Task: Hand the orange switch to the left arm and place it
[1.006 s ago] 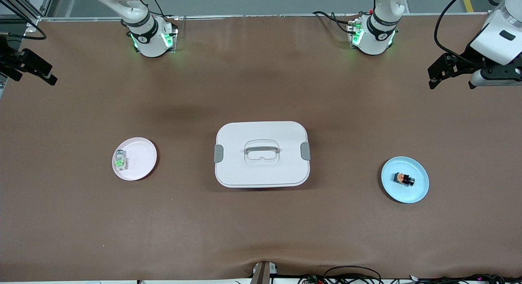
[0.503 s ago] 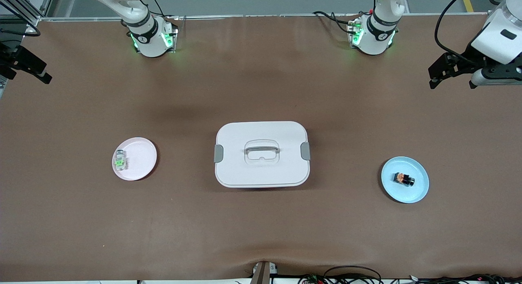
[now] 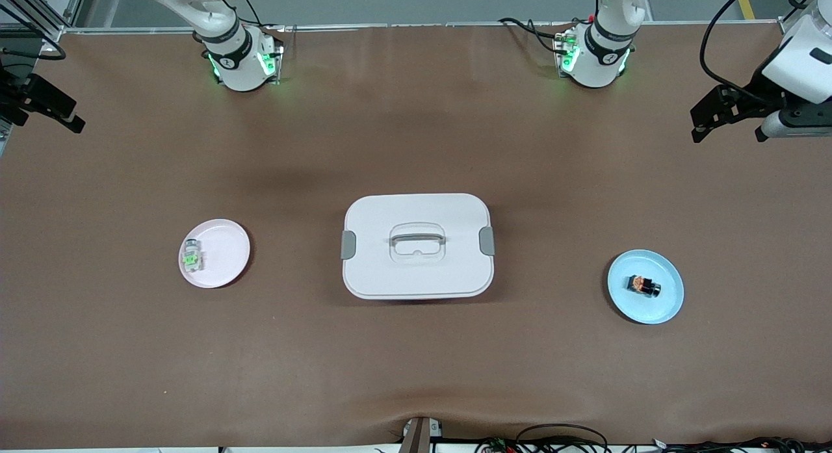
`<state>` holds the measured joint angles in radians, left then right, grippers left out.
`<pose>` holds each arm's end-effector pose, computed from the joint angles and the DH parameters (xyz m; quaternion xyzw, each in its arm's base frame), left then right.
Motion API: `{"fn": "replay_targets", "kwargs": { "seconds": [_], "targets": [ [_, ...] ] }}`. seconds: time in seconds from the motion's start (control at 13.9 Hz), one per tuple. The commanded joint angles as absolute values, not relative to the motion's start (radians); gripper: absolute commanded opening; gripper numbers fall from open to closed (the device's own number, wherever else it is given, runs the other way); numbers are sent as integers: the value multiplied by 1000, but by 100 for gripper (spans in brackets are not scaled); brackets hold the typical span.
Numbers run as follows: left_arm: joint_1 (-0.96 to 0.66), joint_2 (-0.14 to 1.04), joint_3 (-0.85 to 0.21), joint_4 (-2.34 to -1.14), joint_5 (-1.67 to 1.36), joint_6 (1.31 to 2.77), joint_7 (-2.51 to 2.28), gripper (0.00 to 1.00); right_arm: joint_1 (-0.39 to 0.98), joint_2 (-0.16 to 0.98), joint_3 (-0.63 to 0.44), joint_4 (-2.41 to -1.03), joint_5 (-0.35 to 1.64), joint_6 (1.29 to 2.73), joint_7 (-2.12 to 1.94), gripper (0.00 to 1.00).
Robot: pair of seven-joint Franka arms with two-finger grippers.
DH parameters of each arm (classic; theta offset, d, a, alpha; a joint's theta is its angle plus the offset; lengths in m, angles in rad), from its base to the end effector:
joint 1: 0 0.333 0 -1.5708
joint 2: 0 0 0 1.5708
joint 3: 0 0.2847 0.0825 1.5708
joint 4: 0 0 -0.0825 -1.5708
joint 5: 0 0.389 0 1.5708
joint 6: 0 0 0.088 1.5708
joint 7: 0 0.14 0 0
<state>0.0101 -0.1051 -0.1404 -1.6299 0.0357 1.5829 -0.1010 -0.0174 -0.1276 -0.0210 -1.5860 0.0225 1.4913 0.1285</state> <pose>0.5289 -0.0677 0.5900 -0.9992 0.0142 -0.0312 0.0217 0.5152 -0.0172 0.6145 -0.9964 0.0822 -0.0159 0.0133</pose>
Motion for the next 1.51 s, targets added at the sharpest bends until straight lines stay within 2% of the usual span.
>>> {"fn": "replay_targets", "kwargs": {
  "seconds": [0.0, 1.44],
  "targets": [
    [18, -114, -143, -1617, 25, 1568, -81, 100, -44, -114, -6, -1557, 31, 1468, 130, 100],
    [17, -112, -138, -1605, 20, 1551, -80, 100, -49, -112, -5, -1555, 26, 1470, 124, 100]
  ]
}}
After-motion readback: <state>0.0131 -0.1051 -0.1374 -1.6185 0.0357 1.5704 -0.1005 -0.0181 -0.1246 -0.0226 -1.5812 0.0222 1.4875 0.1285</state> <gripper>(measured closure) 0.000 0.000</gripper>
